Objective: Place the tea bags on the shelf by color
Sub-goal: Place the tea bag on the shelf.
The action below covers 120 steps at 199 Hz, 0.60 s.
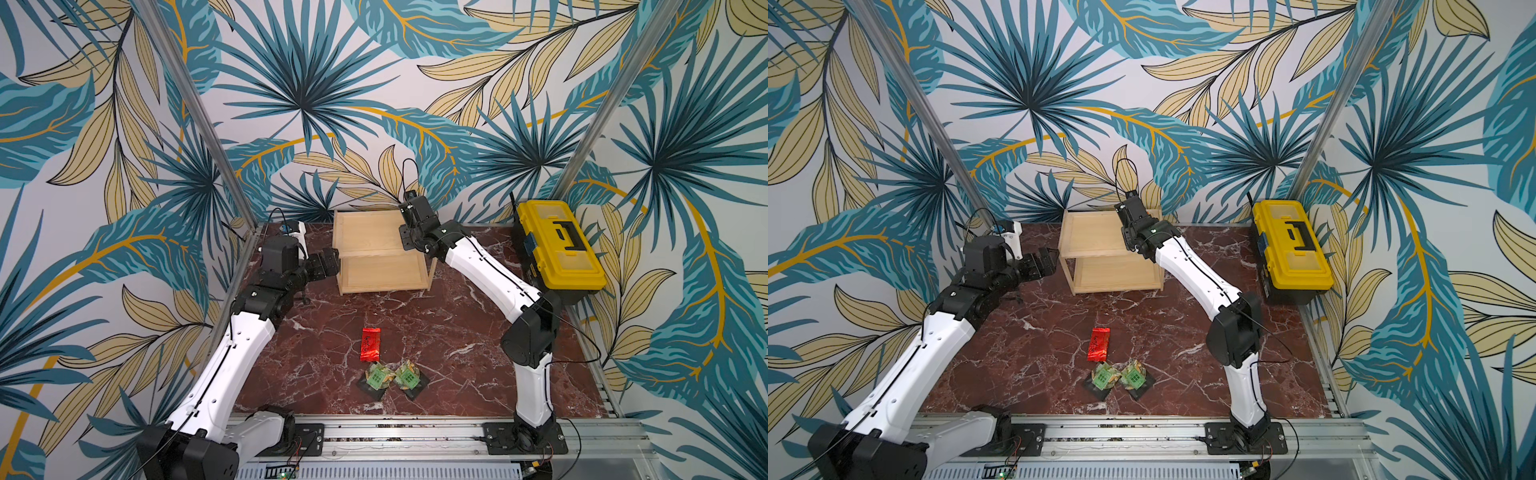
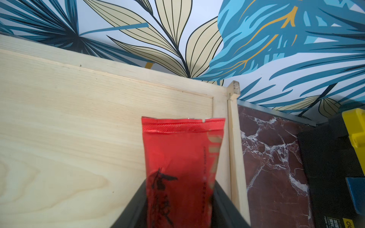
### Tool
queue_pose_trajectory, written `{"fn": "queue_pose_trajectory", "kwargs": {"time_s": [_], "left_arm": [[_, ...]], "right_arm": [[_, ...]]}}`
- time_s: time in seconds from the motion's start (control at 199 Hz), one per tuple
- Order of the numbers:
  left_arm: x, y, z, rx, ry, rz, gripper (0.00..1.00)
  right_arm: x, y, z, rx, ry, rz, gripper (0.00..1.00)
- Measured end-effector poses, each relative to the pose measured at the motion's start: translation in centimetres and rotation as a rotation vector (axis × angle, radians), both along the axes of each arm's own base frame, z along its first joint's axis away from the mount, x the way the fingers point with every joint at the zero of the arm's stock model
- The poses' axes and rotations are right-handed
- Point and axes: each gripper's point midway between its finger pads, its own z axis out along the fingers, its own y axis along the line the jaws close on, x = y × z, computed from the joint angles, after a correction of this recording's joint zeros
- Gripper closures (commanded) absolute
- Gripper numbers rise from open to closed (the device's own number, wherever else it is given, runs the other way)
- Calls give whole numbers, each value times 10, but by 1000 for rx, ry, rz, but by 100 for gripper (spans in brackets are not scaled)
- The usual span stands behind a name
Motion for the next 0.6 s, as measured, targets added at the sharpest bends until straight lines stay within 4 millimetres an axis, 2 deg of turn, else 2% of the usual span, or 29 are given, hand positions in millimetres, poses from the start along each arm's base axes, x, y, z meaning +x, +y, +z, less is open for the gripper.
{"fn": "queue_pose_trajectory", "kwargs": {"time_s": [0.357, 0.603], "left_arm": [[2, -1, -1, 2, -2, -2, 0], [4, -1, -3, 3, 4, -3, 0]], "right_arm": [[4, -7, 5, -5, -16, -26, 44], [9, -6, -10, -4, 7, -37, 44]]}}
